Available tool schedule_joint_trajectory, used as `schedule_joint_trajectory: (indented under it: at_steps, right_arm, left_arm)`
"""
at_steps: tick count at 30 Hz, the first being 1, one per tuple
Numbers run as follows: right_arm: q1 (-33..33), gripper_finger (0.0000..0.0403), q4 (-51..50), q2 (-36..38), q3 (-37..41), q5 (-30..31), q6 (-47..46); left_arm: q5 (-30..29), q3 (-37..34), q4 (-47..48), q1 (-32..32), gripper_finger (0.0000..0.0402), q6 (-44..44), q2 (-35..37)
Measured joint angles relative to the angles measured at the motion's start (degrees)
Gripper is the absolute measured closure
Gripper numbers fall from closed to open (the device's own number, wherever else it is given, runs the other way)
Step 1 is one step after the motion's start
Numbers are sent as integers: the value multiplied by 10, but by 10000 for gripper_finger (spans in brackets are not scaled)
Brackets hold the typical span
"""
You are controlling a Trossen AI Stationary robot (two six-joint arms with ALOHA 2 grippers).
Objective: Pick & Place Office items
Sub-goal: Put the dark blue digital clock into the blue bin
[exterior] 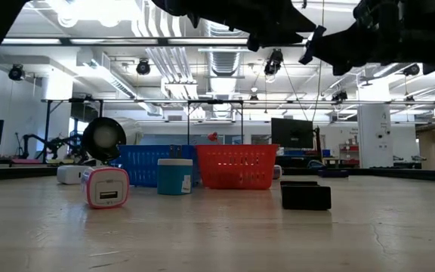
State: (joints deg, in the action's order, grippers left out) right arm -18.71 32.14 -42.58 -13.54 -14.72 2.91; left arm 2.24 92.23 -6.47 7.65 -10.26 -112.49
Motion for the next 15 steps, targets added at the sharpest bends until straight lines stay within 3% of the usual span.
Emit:
schedule_joint_trajectory:
  at_steps: [15]
  right_arm:
    - [21, 273, -6, -63, -37, 40, 29]
  left_arm:
    - [15, 0, 34, 2, 126, 21, 1]
